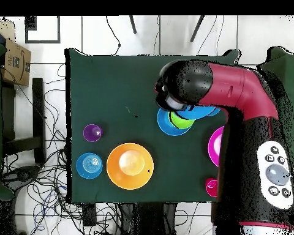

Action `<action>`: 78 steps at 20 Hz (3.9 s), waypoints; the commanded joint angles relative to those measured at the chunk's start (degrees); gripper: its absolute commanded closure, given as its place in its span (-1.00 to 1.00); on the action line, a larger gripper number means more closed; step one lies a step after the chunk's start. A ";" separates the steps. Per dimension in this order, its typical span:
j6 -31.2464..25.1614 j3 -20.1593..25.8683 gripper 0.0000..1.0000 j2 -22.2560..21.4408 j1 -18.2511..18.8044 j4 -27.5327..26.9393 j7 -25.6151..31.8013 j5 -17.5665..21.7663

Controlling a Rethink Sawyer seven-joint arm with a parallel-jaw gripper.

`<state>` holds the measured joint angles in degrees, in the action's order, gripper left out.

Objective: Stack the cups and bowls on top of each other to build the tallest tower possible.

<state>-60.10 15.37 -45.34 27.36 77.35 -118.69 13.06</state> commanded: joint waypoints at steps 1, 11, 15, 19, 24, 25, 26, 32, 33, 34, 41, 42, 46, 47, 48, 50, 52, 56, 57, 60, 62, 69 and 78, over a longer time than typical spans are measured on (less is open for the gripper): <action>-9.24 2.15 1.00 0.32 -2.00 0.60 2.19 -1.17; -9.68 1.50 1.00 2.92 -1.93 -0.44 2.50 -0.02; -7.75 1.13 1.00 4.63 -1.60 -0.56 2.98 1.28; -6.52 0.37 1.00 5.76 -1.85 -0.08 2.90 2.73; -7.69 -0.84 1.00 7.30 -2.53 0.76 3.05 4.53; -7.94 -0.89 1.00 7.53 -2.53 0.88 3.30 4.69; -8.08 -0.99 1.00 7.70 -2.61 0.75 3.31 4.92; -9.94 -0.73 1.00 8.32 -2.51 -0.97 3.51 5.18; -10.14 -0.67 1.00 8.53 -2.47 -1.42 3.64 5.35; -10.21 -0.61 1.00 8.80 -2.46 -1.72 3.71 5.50; -9.15 -0.49 1.00 10.45 -2.61 -2.81 3.58 6.05; -8.92 -0.52 1.00 10.63 -2.70 -2.86 3.57 6.18; -8.54 -0.80 1.00 11.11 -2.76 -2.98 3.78 6.67; -8.44 -0.92 1.00 11.36 -2.75 -3.09 3.78 6.79; -7.90 -1.13 1.00 11.15 -2.76 -2.55 3.73 7.04; -6.88 -1.41 1.00 11.14 -2.62 -1.89 3.84 7.48; -6.13 -1.61 1.00 11.03 -2.43 -1.26 4.12 7.79; -5.24 -2.01 1.00 10.95 -2.30 -0.59 4.48 8.49; -5.05 -1.98 1.00 11.02 -2.20 -0.50 4.68 8.62; -4.59 -2.23 1.00 10.94 -1.98 -0.02 4.81 9.28; -4.54 -2.30 1.00 10.96 -1.81 0.00 4.94 9.74; -3.16 -1.92 1.00 11.68 -1.40 0.52 4.87 10.76; -2.80 -1.22 1.00 12.05 -2.15 0.93 3.56 9.96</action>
<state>-65.66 13.75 -34.09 26.42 75.68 -118.69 19.70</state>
